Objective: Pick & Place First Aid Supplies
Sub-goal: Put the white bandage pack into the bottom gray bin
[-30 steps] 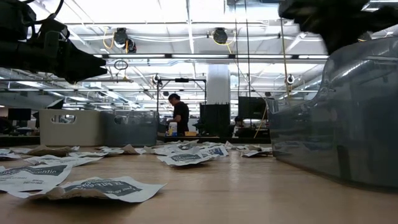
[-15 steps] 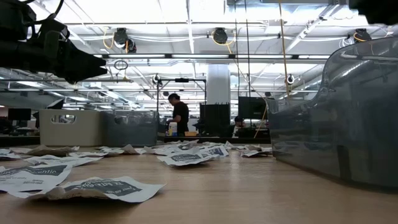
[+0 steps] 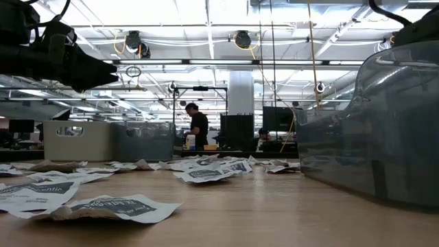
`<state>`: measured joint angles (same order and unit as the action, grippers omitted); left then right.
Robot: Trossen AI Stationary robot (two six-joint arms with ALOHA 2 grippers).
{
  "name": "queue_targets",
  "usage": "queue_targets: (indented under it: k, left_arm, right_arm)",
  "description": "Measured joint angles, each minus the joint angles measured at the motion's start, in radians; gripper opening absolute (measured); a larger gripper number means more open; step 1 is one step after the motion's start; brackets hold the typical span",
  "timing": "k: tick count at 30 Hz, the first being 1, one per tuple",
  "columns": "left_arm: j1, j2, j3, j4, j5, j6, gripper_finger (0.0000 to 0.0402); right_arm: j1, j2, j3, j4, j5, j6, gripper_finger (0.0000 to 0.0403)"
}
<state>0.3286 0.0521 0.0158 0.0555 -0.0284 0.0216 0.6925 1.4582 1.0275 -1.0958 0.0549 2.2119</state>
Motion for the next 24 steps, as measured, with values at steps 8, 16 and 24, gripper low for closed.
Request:
queue_targets:
  k: [8, 16, 24]
  left_arm:
    - [0.0, 0.0, 0.0, 0.0, 0.0, 0.0, 0.0306]
    - [0.0, 0.0, 0.0, 0.0, 0.0, 0.0, 0.0306]
    - [0.0, 0.0, 0.0, 0.0, 0.0, 0.0, 0.0306]
  right_arm:
    - [0.011, -0.01, 0.005, -0.001, -0.003, -0.056, 0.019]
    - [-0.066, -0.038, 0.094, -0.134, -0.004, -0.45, 0.02]
    - [-0.239, -0.038, 0.166, -0.104, -0.041, -1.131, 0.0193]
